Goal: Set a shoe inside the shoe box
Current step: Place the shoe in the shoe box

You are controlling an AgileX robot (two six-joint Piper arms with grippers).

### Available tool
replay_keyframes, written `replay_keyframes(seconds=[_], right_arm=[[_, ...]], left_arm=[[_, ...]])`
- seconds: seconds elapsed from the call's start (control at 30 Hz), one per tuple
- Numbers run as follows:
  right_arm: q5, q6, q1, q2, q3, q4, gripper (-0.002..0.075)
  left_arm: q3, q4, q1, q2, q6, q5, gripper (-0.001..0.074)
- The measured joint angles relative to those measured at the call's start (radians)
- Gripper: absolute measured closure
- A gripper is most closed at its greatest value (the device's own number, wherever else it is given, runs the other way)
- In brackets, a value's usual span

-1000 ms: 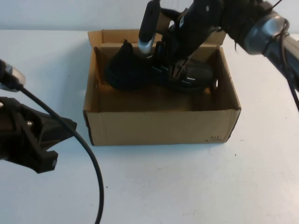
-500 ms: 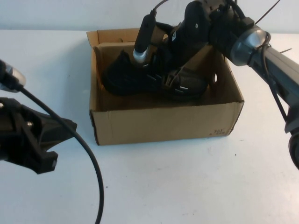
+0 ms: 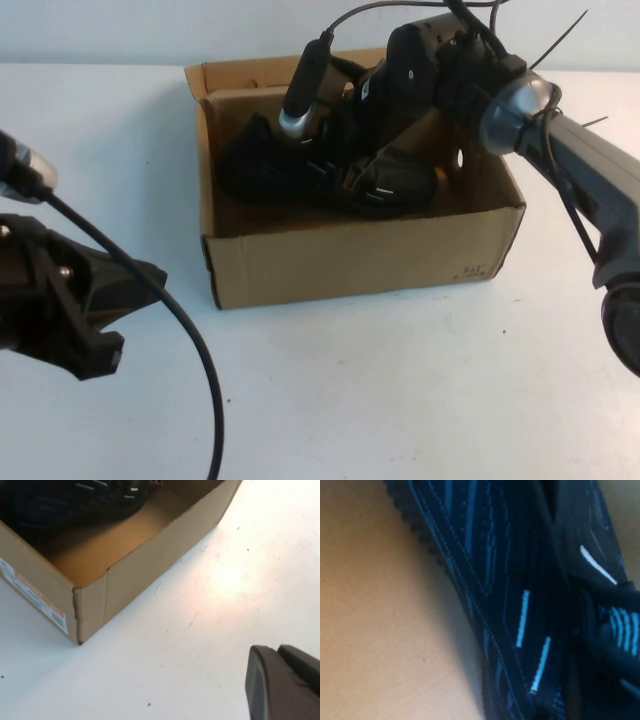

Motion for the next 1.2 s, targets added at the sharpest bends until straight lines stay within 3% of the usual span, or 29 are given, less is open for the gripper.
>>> replay_keyframes(seconds=[0.1,0.33,0.57,0.7,0.77,0.87,1.03,1.2], right_arm=[[-0.011,0.002,0.000,0.006,0.000,0.002,0.0659],[-0.067,0.138,0.002,0.011,-0.002,-0.077,0.0431],[-0.074,0.250,0.002,-0.010,-0.003,-0.114,0.0381],[-0.012,0.264,0.002,-0.051,-0.003,-0.115,0.0465],[0.050,0.266,0.002,-0.072,-0.003,-0.115,0.0584],[0.161,0.270,0.002,-0.093,-0.005,-0.115,0.0694],[0.288,0.295,0.002,-0.095,-0.007,-0.091,0.0735],[0.300,0.368,-0.013,-0.082,-0.007,0.023,0.0741]], left_arm=[[0.000,0.000,0.000,0.000,0.000,0.007,0.0736],[0.000,0.000,0.000,0.000,0.000,0.013,0.0736],[0.000,0.000,0.000,0.000,0.004,0.014,0.0736],[0.000,0.000,0.000,0.002,0.029,-0.002,0.0736],[0.000,0.000,0.000,0.017,0.036,-0.021,0.0736],[0.000,-0.013,0.000,0.061,0.053,-0.052,0.0736],[-0.031,-0.121,0.000,0.192,0.180,-0.099,0.0736],[-0.168,-0.251,-0.002,0.365,0.300,-0.126,0.0736]])
